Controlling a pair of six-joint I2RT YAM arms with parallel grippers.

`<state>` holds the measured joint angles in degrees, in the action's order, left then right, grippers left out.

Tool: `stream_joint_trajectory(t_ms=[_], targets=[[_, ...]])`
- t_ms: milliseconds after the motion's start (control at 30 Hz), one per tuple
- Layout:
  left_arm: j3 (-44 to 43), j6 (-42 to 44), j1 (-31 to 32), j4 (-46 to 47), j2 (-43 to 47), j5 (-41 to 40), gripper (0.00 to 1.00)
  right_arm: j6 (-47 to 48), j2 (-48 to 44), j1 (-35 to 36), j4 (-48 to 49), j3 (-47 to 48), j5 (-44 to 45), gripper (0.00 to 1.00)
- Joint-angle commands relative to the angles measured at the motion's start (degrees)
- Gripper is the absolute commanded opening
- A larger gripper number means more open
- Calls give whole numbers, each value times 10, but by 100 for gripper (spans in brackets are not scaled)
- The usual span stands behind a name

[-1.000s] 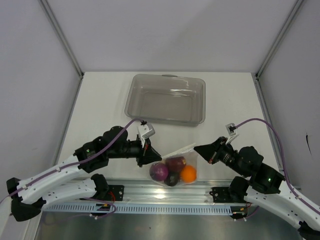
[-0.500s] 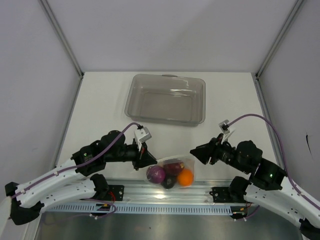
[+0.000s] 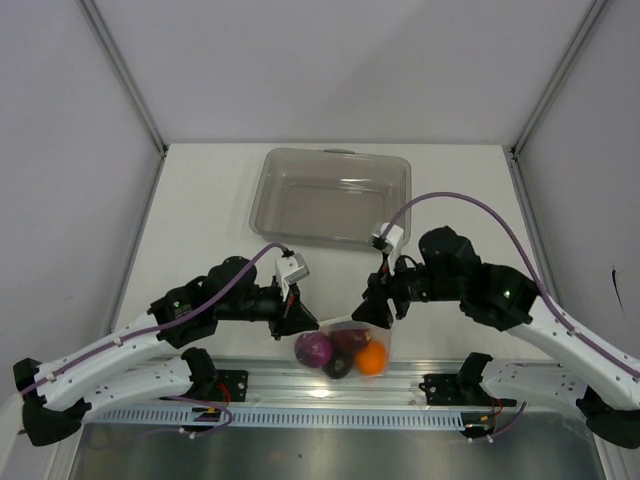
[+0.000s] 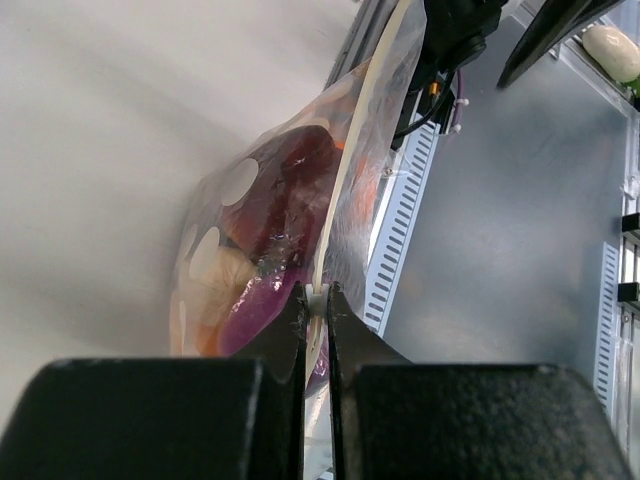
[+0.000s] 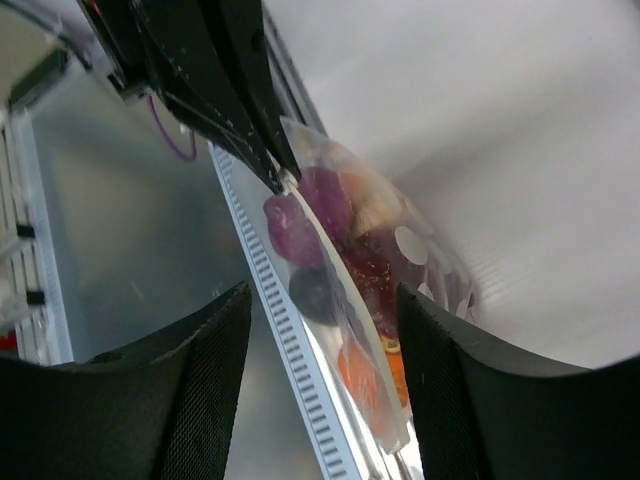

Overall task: Place the food in the zip-top bag and seal the zipper
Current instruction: Zip the zipper food storage bag at the center of the board.

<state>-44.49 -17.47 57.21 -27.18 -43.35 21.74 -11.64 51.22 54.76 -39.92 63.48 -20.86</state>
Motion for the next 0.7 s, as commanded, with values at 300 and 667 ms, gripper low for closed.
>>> stream_joint_trajectory(t_ms=[300, 667], targets=[[-27, 10, -4, 34, 3, 38, 1, 105, 126, 1, -54, 52, -132, 55], [-25, 8, -4, 49, -6, 46, 1, 114, 164, 1, -32, 61, -154, 42]])
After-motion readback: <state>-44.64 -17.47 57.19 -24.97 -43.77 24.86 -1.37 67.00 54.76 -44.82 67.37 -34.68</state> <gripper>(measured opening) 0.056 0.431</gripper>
